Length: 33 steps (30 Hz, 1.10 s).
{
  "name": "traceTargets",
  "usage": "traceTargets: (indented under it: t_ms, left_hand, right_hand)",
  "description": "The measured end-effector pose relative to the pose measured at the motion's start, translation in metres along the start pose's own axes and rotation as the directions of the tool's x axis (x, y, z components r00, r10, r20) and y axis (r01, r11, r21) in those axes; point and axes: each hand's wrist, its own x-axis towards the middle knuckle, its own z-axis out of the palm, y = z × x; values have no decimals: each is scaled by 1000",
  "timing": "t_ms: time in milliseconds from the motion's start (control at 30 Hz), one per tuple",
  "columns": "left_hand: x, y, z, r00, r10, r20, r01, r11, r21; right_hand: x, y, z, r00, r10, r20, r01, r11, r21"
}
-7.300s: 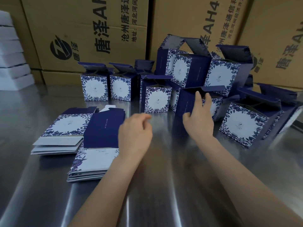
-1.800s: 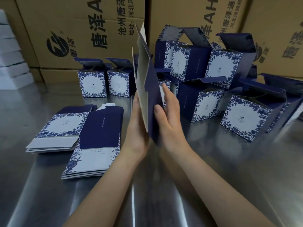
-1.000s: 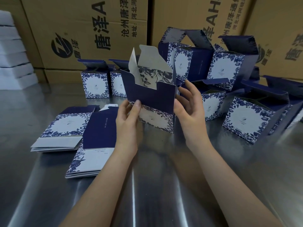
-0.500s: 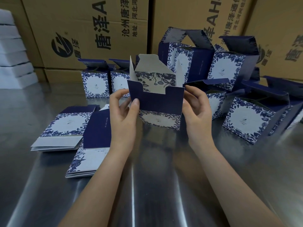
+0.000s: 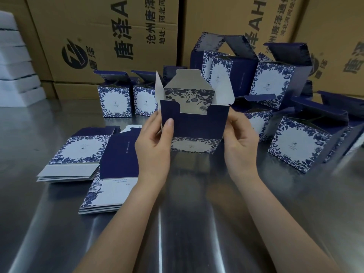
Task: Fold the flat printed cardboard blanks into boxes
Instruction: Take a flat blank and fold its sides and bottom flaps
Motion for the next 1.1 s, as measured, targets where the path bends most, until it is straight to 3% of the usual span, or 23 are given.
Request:
traceTargets:
  t_ms: [167,600,1100]
  left_hand:
    - [-3,2,2,996,14,-90,-16,1000,-16]
    - [-6,2,6,977,90,-192,-68,991,119]
    - [-12,2,8,970,167,-178,-137,977,166]
  right_hand:
    - [-3,-1,3,999,45,-16,-46,997,-64]
    - [-6,-1,4,997,-73,-14,71,991,-112]
    - [-6,2,6,986,-157,-52,136,949,-284]
